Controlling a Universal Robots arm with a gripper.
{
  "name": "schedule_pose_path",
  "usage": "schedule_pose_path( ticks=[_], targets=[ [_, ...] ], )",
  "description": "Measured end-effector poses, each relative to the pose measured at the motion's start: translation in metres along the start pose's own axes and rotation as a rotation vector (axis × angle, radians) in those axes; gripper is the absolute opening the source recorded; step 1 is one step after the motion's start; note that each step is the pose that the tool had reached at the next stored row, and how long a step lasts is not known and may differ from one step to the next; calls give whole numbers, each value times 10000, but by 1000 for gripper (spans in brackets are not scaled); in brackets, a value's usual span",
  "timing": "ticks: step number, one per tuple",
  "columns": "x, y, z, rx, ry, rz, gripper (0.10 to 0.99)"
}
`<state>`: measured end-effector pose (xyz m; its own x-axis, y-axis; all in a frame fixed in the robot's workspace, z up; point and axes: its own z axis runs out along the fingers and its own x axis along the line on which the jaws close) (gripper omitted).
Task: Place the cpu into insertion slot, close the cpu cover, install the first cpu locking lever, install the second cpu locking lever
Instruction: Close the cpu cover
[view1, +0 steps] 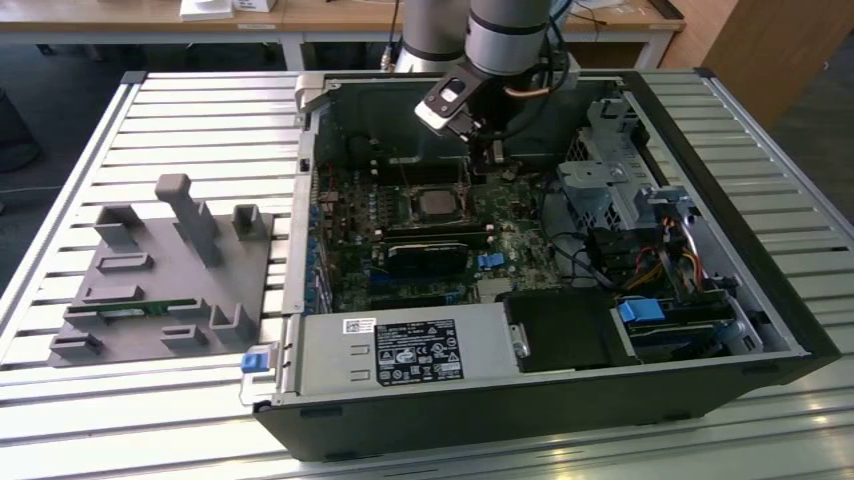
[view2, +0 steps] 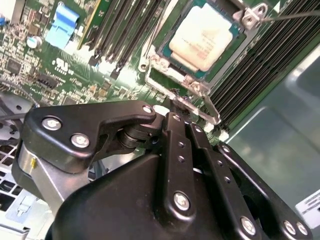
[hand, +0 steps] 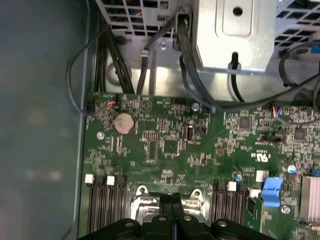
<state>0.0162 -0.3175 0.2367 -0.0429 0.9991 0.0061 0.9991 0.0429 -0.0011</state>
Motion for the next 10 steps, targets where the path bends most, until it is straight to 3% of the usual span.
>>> schedule_pose_path(
  ticks=[5,10],
  targets=[
    [4,-73,5,1,-2,0,118],
    [6,-102,22,0,0,-1,118]
  ],
)
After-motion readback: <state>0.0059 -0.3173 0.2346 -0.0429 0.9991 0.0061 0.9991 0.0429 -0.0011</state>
